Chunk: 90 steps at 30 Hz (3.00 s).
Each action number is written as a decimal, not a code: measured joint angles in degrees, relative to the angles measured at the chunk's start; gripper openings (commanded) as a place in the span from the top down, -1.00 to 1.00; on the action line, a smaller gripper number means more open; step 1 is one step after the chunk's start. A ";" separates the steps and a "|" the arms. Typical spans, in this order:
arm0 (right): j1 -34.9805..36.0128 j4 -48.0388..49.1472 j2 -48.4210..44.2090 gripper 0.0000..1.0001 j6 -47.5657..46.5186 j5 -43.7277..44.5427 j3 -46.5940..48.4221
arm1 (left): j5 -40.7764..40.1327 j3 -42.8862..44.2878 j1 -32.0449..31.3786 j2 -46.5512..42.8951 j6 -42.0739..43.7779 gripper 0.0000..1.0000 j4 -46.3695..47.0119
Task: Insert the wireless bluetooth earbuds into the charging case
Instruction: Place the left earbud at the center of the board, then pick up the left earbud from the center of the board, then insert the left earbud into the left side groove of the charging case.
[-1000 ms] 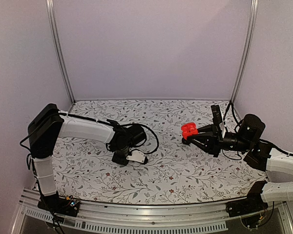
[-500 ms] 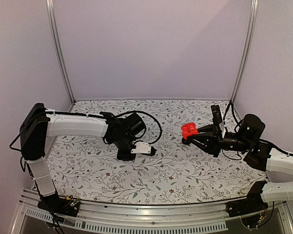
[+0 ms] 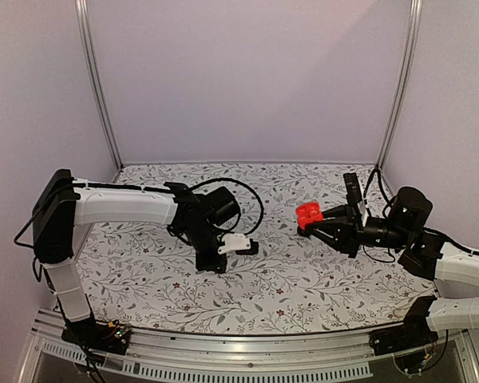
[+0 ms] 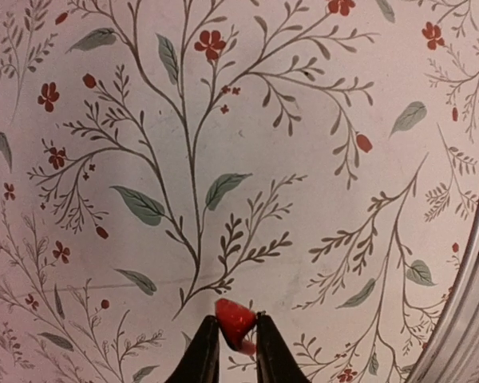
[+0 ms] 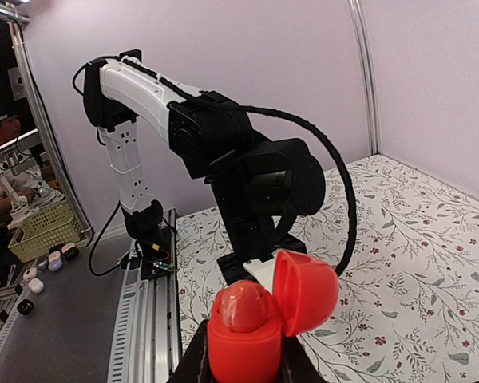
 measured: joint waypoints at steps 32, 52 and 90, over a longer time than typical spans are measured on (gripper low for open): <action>-0.15 -1.18 0.79 1.00 -0.63 0.00 0.02 | -3.37 9.31 -2.45 13.35 -16.87 0.36 -13.75; -0.35 -1.55 0.48 1.00 -0.68 0.04 0.02 | -6.82 16.61 -3.67 18.27 -17.90 0.65 -18.93; -0.68 13.46 -1.03 1.00 -4.35 -5.97 -0.87 | 6.10 -10.99 -5.27 -37.97 -14.99 0.77 47.47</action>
